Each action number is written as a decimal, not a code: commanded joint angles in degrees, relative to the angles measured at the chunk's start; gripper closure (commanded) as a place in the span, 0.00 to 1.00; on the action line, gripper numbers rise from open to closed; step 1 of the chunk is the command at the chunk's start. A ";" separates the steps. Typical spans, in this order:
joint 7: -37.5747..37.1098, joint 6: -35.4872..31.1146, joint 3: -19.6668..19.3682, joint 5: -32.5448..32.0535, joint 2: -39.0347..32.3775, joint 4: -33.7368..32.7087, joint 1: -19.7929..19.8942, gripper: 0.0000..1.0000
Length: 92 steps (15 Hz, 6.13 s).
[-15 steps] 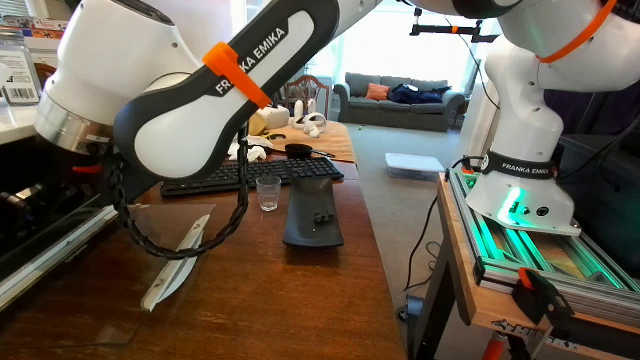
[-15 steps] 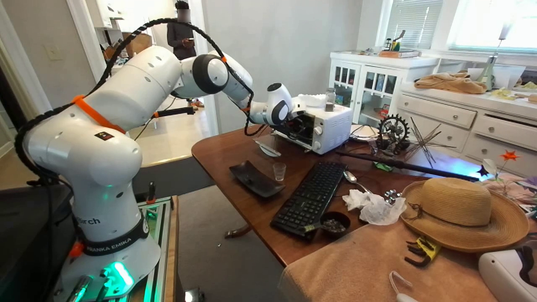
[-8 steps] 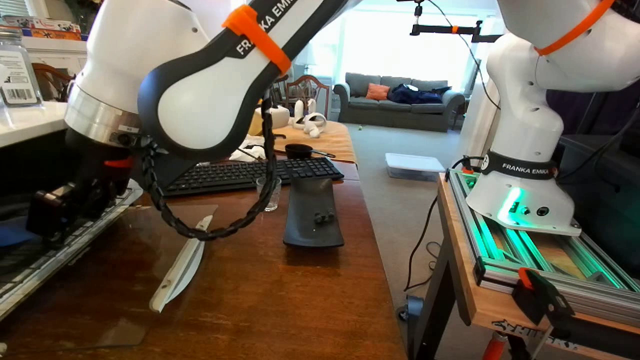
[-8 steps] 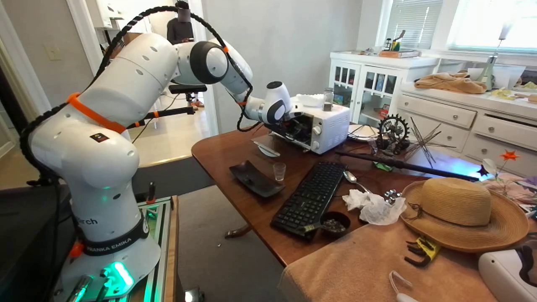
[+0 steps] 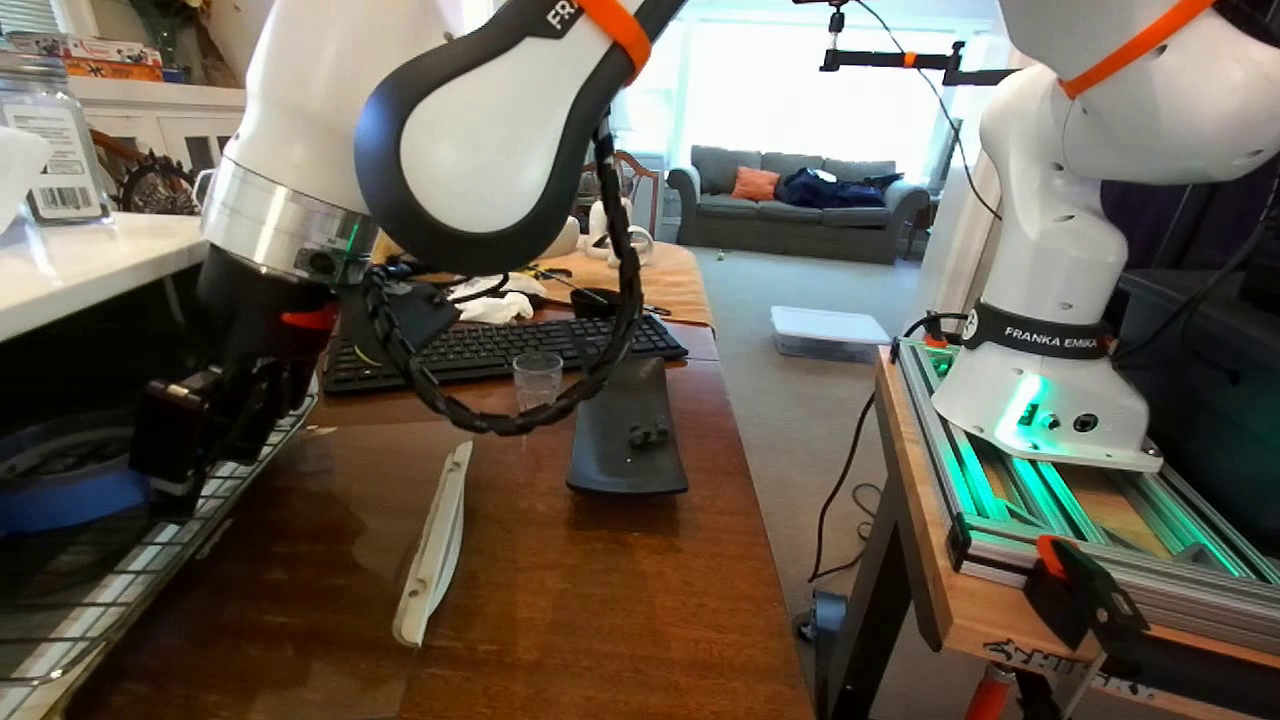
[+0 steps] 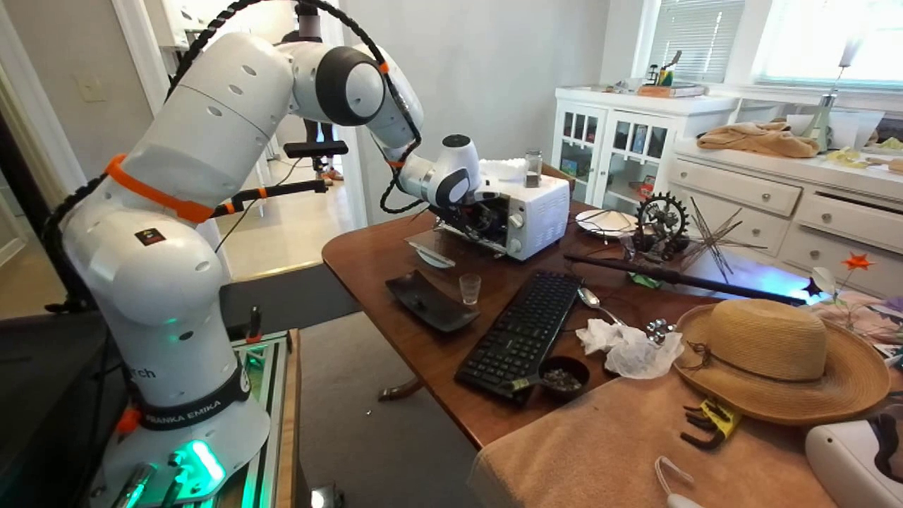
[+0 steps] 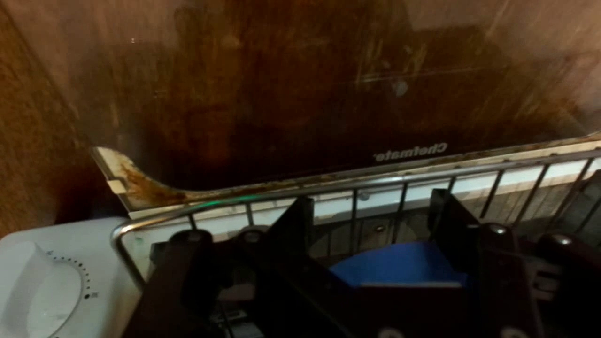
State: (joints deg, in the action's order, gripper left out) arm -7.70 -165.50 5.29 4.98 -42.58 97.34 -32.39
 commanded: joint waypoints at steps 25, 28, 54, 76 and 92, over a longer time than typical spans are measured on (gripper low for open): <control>2.41 12.06 10.79 -0.85 2.28 -0.42 7.63 0.58; 1.25 10.53 10.88 -0.48 2.44 1.00 7.57 0.58; 0.07 11.94 6.43 -0.96 17.12 15.12 13.51 0.58; 2.90 13.40 9.18 -7.99 16.44 15.82 5.88 0.01; -24.31 10.93 -10.33 -31.29 10.56 11.32 -12.18 0.00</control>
State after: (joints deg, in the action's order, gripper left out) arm -31.15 -153.67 -3.77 -24.50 -30.28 110.33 -43.60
